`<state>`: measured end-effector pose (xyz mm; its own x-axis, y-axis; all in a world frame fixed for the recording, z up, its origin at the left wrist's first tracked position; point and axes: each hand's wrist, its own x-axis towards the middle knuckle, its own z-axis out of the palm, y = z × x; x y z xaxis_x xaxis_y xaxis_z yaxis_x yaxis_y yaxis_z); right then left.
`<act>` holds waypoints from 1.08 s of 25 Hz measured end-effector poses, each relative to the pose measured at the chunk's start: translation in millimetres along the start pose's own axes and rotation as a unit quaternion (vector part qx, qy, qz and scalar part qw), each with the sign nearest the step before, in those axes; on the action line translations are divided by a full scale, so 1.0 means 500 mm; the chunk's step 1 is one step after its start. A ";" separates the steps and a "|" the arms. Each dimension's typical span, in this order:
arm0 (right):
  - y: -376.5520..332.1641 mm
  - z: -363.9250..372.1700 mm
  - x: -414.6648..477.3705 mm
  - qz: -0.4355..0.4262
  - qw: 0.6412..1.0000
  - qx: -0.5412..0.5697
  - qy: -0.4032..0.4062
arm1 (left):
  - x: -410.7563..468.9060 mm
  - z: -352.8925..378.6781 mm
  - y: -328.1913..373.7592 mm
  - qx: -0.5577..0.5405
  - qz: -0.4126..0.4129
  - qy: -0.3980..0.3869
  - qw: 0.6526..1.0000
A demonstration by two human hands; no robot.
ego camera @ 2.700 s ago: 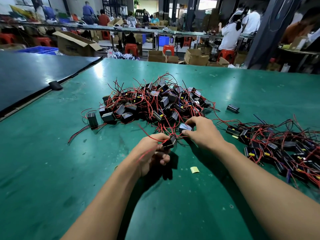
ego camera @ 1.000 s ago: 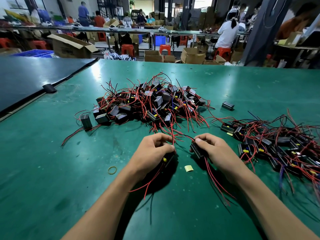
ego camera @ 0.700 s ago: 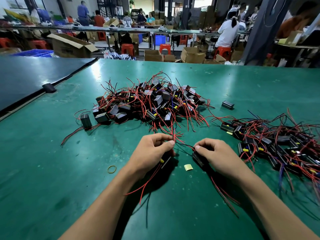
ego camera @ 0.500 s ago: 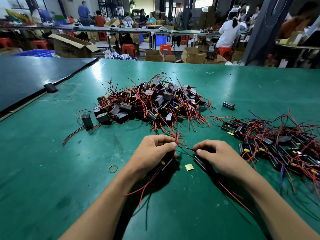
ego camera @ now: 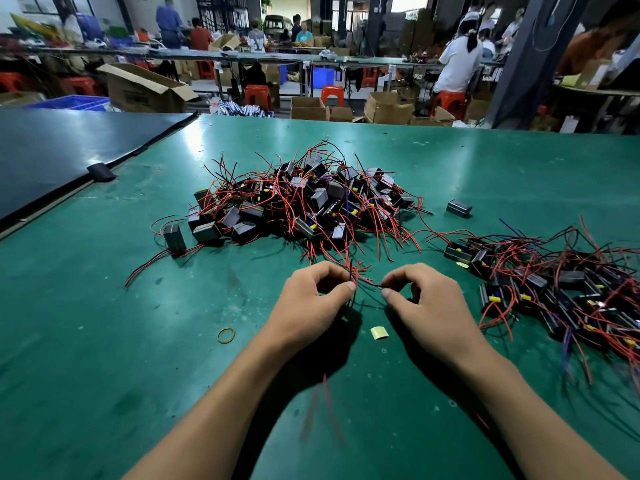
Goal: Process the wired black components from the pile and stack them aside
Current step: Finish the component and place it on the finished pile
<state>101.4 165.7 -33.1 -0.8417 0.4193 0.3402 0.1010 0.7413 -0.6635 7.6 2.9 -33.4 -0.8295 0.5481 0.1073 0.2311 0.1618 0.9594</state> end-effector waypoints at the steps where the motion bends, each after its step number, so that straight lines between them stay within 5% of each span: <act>1: 0.001 0.003 -0.001 0.026 0.999 0.022 0.011 | -0.001 0.002 -0.002 0.027 0.016 0.013 0.999; 6: 0.002 0.018 -0.005 0.097 0.987 0.124 0.035 | -0.003 0.005 -0.004 0.057 0.050 0.035 0.997; 16: -0.008 0.022 -0.008 0.102 0.983 0.147 0.039 | 0.002 -0.001 0.009 -0.121 -0.011 0.050 0.991; 27: 0.004 0.014 -0.011 0.075 0.994 0.057 0.058 | 0.005 -0.026 0.034 -0.278 -0.061 -0.082 0.955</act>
<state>102.4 161.3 -41.0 -0.7544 0.5827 0.3022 0.1538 0.6045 -0.7816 2.8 -3.7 -13.6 -0.7317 0.6816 -0.0120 -0.2048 -0.2031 0.9575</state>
